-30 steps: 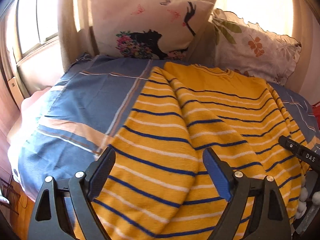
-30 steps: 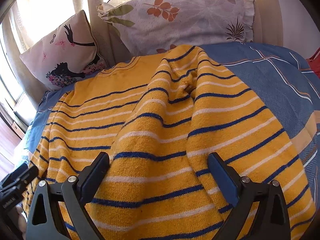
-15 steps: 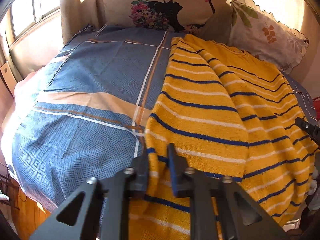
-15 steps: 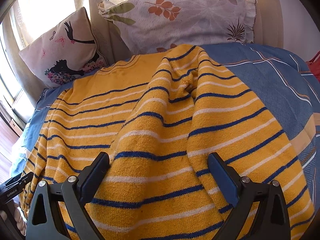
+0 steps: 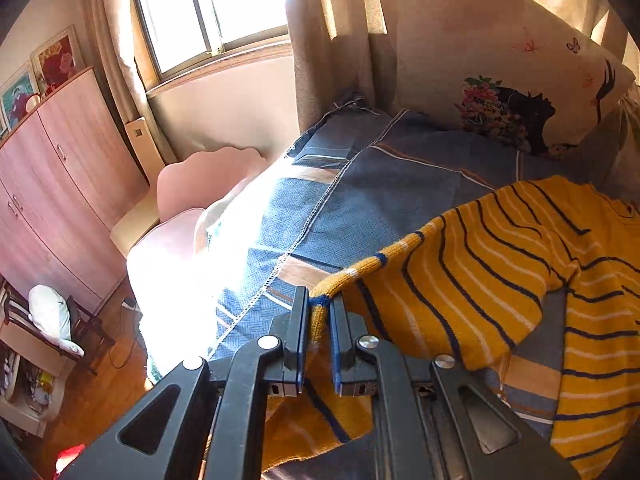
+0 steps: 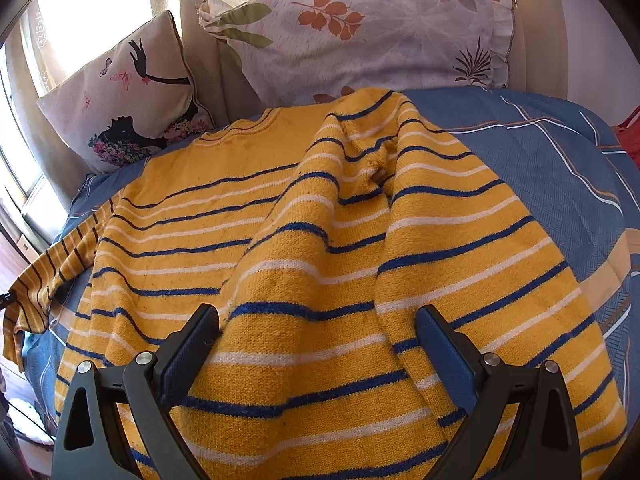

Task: Fold small clothes
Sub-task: 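Grasp a sleeve with the left gripper and pull it outward to spread, then grasp the other sleeve with the right gripper and lay it across the body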

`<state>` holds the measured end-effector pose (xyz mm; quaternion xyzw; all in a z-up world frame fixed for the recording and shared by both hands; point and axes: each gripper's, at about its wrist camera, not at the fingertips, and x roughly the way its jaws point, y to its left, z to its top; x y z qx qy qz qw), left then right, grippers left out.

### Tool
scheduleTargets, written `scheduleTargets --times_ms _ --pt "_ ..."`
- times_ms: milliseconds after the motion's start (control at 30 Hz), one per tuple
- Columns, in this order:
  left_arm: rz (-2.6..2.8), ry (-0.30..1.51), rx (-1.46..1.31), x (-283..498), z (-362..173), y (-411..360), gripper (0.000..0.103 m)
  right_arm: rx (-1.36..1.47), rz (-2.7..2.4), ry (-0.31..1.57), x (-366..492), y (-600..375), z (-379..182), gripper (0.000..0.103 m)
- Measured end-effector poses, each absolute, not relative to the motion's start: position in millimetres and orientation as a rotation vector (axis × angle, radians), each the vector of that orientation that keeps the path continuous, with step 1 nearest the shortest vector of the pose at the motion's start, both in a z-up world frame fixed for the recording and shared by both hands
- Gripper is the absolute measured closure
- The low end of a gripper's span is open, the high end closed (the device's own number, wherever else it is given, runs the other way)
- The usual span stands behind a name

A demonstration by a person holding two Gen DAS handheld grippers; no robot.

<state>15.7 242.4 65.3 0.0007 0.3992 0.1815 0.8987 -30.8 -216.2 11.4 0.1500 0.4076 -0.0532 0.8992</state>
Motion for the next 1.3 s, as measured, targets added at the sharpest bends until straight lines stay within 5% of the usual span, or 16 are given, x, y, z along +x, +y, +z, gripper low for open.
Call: scheduleTargets --times_ms 133,267,633,733,800,833,1067,1300 --pt "0.249 0.790 -0.018 -7 68 210 0.062 0.347 -0.068 0.817 -36 -223 15 0.003" --pt "0.107 0.763 -0.025 -24 72 178 0.045 0.385 -0.066 0.679 -85 -258 49 0.007" --pt "-0.109 0.784 -0.032 -25 61 107 0.039 0.314 -0.379 0.900 -160 -335 7 0.009" --pt "-0.140 0.801 -0.062 -24 57 97 0.039 0.233 -0.359 0.910 -169 -316 4 0.029" --pt "-0.151 0.808 -0.067 -21 56 90 0.039 0.263 -0.268 0.918 -171 -313 11 0.084" --pt "-0.155 0.808 -0.067 -20 56 87 0.039 0.296 -0.245 0.917 -172 -316 16 0.093" --pt "-0.135 0.781 -0.076 -22 65 92 0.038 0.352 -0.459 0.758 -173 -419 76 0.095" --pt "-0.083 0.801 -0.117 -20 56 117 0.038 0.422 -0.708 0.826 -146 -516 82 0.095"
